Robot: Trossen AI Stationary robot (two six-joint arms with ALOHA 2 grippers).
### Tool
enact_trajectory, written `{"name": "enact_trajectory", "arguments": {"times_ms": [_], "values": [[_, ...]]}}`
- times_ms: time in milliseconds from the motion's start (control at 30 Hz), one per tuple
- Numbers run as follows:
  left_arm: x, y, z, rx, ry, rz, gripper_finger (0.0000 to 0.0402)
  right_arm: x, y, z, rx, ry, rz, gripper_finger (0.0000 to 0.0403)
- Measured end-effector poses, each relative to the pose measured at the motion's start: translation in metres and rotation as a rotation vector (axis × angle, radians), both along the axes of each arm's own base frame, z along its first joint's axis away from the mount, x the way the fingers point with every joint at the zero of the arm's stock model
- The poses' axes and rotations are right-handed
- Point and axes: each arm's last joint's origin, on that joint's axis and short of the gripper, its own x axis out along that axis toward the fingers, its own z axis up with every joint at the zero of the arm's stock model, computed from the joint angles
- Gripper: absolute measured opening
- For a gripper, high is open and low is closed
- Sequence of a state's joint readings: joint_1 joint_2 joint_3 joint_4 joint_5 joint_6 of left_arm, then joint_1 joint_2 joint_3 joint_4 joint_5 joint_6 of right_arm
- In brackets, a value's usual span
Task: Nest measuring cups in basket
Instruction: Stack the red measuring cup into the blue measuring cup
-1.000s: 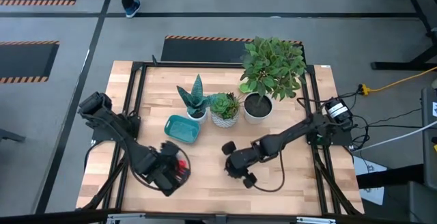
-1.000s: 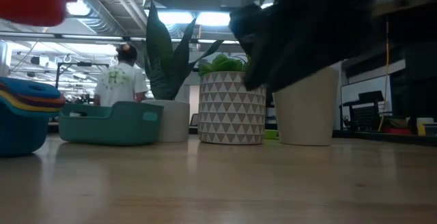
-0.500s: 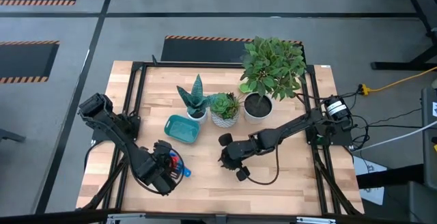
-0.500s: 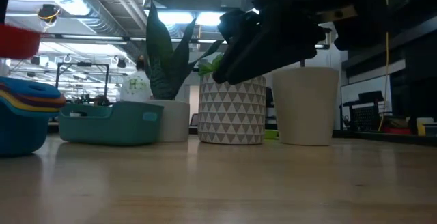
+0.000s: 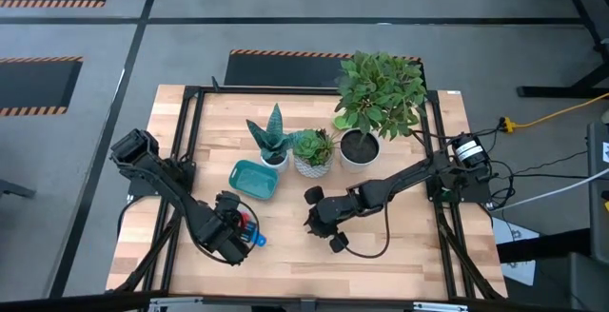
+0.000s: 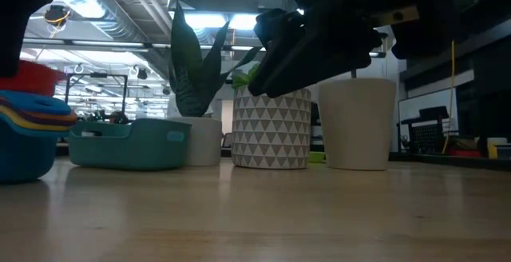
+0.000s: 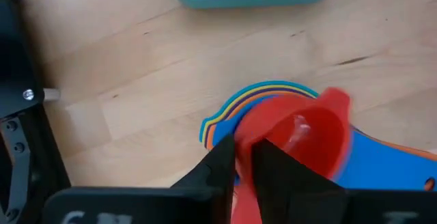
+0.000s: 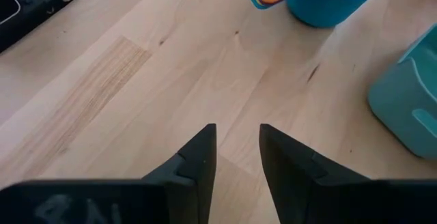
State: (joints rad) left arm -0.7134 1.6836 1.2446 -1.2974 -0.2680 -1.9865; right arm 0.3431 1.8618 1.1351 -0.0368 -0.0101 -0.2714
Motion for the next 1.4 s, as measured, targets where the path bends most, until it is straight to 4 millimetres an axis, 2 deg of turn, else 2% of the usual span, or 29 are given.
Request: {"name": "enact_trajectory", "arguments": {"times_ms": [233,400,633,867,1400], "values": [[0.0,0.0,0.0,-0.008,0.007,0.002,0.0063,0.0,0.0,0.0,0.001,-0.002,0.0,0.0117],[-0.003,-0.001,0.0,-0.057,0.083,-0.039,0.0074,0.0,0.0,0.0,0.001,-0.002,0.0,0.0117],[-0.022,0.0,0.004,-0.051,0.28,-0.061,0.0073,0.0,0.0,0.0,0.002,-0.001,0.0,0.0117],[-0.034,-0.012,0.003,-0.024,0.287,-0.127,0.007,0.0,0.0,0.0,0.002,-0.001,0.0,0.0117],[-0.034,-0.035,-0.034,0.059,0.386,-0.22,0.0069,0.0,0.0,0.0,0.002,-0.001,0.0,0.0117]]}}
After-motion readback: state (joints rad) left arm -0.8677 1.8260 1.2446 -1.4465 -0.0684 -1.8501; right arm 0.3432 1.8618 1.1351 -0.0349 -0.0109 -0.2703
